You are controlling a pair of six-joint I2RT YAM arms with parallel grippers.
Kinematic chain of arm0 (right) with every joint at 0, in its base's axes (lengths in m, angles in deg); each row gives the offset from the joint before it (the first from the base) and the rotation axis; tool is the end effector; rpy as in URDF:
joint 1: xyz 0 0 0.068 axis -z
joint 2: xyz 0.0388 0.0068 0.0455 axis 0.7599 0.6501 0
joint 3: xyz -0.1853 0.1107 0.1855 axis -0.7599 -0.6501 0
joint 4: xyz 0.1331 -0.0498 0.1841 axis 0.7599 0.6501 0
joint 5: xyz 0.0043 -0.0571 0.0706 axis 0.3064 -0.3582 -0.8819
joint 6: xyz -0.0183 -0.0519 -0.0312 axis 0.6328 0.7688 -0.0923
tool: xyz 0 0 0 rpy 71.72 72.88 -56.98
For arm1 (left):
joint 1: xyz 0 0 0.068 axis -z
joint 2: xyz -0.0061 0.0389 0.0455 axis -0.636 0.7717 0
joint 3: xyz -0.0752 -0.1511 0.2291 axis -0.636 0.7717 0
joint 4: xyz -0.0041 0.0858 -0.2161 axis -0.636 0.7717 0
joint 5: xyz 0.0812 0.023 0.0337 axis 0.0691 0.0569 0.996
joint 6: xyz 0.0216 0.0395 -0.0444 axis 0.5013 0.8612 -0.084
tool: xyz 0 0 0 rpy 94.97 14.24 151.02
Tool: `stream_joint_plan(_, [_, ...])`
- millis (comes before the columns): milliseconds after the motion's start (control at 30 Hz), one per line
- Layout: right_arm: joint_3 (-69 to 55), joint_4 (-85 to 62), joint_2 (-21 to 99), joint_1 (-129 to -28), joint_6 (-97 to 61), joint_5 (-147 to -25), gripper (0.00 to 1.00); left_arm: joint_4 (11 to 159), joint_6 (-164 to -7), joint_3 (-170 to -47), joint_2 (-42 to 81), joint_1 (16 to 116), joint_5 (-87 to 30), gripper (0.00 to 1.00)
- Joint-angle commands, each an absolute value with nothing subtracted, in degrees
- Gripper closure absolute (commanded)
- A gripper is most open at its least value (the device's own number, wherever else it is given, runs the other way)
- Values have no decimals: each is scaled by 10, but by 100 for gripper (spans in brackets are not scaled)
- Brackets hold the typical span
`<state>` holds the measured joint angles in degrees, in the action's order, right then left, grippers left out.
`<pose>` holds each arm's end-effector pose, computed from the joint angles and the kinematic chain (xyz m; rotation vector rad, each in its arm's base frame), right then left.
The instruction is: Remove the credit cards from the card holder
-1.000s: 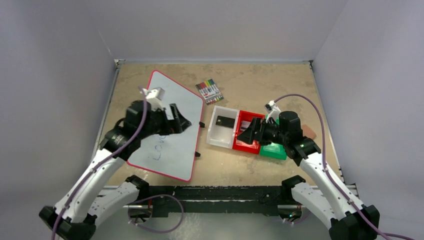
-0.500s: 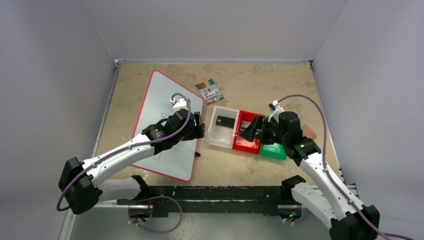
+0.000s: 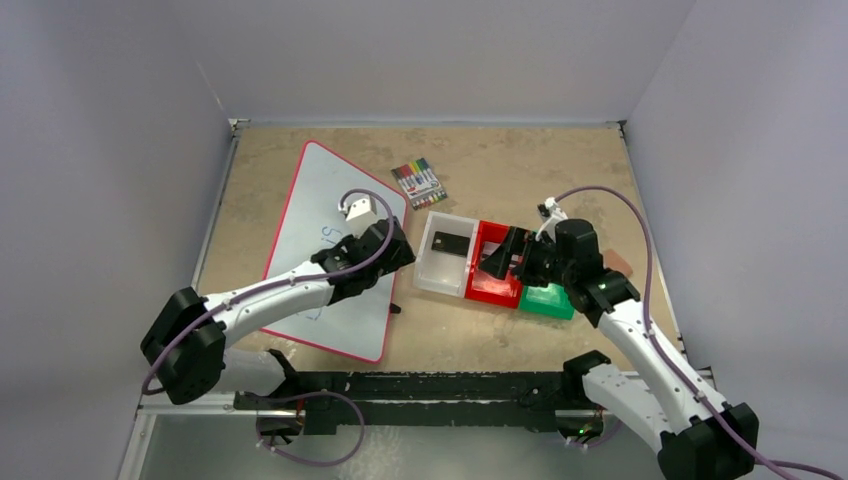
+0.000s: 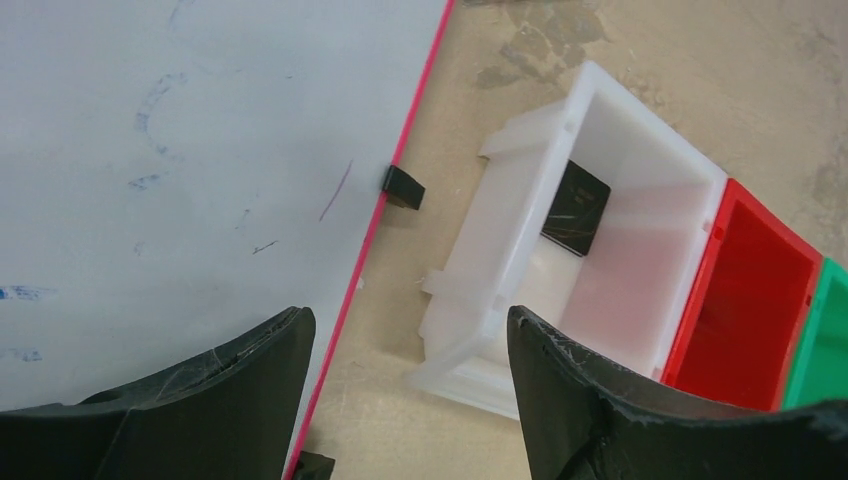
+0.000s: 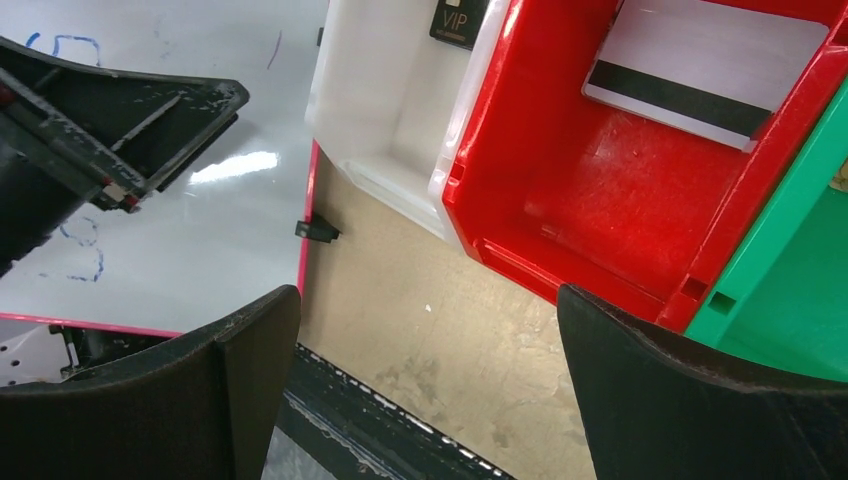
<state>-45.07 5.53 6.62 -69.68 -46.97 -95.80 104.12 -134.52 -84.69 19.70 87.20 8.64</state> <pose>0.1499 0.0705 0.2793 0.1006 2.1802 0.8871 0.1877 -0.1715 0.2550 -0.4953 2.2088 -0.4300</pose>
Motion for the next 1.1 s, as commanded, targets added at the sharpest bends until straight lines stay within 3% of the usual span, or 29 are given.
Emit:
stream_joint_plan(0, [-431,65,48,-699,-474,-938,0,998,-1391,-826,214,866,120,30])
stream_joint_plan(267, [-435,82,33,-699,-477,-932,0,1006,-1390,-779,250,817,106,30])
stream_joint_plan(733, [-433,93,22,-699,-484,-925,0,1101,-1296,-754,164,668,133,27])
stream_joint_plan(1067, [-439,79,25,-699,-488,-929,0,1006,-1260,-766,131,722,-52,21])
